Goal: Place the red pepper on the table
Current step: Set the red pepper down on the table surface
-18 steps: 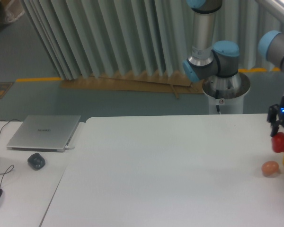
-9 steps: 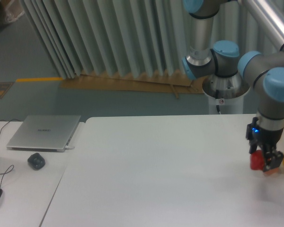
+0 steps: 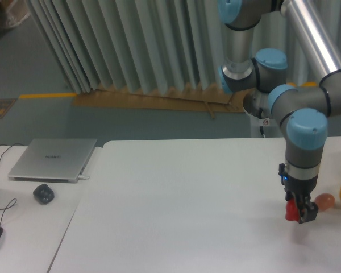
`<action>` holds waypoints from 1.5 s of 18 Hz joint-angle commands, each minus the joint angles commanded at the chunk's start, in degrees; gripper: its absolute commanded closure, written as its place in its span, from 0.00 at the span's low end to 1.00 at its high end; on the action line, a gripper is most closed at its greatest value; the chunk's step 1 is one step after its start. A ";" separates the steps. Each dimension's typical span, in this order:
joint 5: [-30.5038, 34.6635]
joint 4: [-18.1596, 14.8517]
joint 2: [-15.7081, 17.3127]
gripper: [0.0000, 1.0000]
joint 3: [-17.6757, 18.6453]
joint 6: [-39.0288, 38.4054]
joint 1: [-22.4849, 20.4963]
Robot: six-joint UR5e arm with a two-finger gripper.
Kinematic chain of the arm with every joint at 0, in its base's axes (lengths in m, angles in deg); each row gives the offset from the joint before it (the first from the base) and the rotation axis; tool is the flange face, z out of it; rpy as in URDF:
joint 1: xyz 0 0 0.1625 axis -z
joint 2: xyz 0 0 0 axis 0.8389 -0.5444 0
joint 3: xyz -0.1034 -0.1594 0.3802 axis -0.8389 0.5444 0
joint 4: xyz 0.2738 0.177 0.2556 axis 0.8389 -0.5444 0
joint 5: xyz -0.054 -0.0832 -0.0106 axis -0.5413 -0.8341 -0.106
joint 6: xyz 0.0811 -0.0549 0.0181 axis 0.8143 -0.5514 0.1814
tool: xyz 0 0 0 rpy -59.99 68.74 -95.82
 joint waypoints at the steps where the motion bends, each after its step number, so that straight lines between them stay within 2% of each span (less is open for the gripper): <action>1: 0.00 0.00 0.09 0.75 0.00 0.00 0.00; 4: 0.35 0.09 -0.09 0.75 0.18 0.00 0.09; 8: 5.18 0.09 -0.09 0.74 0.70 0.26 0.09; 9: 5.19 0.09 -0.09 0.73 0.70 0.09 0.09; 11: 5.10 0.09 0.09 0.61 0.79 -0.09 0.09; 17: 5.10 0.09 0.17 0.58 0.79 -2.99 0.26; 18: 5.10 0.09 0.17 0.52 0.79 -2.99 0.26; 20: 5.10 0.18 0.17 0.46 0.79 -3.16 0.26; 21: 5.10 0.27 0.09 0.35 0.79 -3.51 0.26; 22: 5.10 0.62 0.00 0.17 0.79 -3.60 0.26; 23: 5.19 1.05 0.00 0.09 0.79 -3.78 0.26; 24: 5.27 1.41 0.00 0.08 0.88 -4.21 0.35; 26: 5.19 1.85 0.09 0.00 1.14 -5.53 0.35; 27: 5.19 1.85 0.17 0.00 1.14 -5.36 0.35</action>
